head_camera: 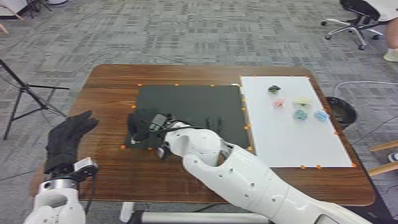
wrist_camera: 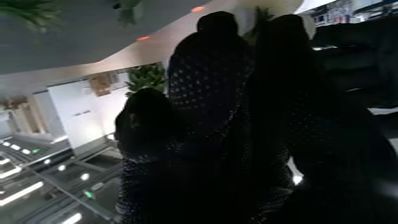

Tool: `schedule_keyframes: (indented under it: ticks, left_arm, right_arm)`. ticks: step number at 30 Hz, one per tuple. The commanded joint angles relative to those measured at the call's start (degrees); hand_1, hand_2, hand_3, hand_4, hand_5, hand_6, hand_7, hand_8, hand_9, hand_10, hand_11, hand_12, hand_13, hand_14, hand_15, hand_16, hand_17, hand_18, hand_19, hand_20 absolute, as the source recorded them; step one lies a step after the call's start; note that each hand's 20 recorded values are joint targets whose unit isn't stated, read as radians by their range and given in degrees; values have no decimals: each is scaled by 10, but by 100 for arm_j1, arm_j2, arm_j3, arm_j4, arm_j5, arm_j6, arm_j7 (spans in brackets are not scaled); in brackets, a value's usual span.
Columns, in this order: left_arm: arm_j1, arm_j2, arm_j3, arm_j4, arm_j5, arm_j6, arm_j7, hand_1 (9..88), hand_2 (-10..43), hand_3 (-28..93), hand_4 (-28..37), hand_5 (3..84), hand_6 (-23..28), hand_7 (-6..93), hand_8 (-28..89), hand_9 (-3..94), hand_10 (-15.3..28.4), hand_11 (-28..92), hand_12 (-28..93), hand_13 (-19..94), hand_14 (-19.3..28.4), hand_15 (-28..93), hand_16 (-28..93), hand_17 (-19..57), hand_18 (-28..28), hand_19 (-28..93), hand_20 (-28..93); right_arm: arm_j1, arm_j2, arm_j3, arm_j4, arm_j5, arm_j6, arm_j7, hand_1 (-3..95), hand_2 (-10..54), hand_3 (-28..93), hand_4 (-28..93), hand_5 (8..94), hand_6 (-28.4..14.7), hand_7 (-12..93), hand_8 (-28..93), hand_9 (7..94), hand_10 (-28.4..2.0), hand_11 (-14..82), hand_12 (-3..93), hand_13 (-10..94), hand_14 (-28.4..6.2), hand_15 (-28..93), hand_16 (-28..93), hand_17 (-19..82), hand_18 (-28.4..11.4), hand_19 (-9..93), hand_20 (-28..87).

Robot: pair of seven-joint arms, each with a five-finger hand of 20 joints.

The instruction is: Arrange flowers

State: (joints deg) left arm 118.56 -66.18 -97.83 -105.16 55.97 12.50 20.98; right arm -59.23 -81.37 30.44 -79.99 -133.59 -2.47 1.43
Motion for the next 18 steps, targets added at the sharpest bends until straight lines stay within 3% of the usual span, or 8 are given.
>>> schedule_keyframes:
  ticks: [1,13,18]
  left_arm:
    - [-29,-19,47,14,-17,-52,-10,234,203,693,-283,546,9,164,-76,562,144,214,146,467,174,176,23,118,112,72,215]
    - [-19,-6,57,-12,-2,-11,-19,220,146,705,-283,542,11,163,-75,558,143,215,147,464,173,175,24,116,112,71,215]
    - [-16,-12,59,-9,-2,-30,-6,218,135,707,-283,541,11,163,-76,557,142,216,147,464,173,175,25,115,113,72,214]
  right_arm:
    - [43,19,-3,13,-83,149,111,578,-75,549,-151,714,30,278,74,820,-86,55,206,916,-19,427,364,600,-103,909,430]
    - [117,35,-11,-90,55,-62,276,526,-52,539,-136,643,12,187,72,694,-96,97,124,891,-26,438,347,581,-106,904,418]
    - [192,49,-60,-86,124,31,376,463,-45,619,-151,586,8,162,-48,628,-105,85,115,878,-29,442,330,574,-107,895,407]
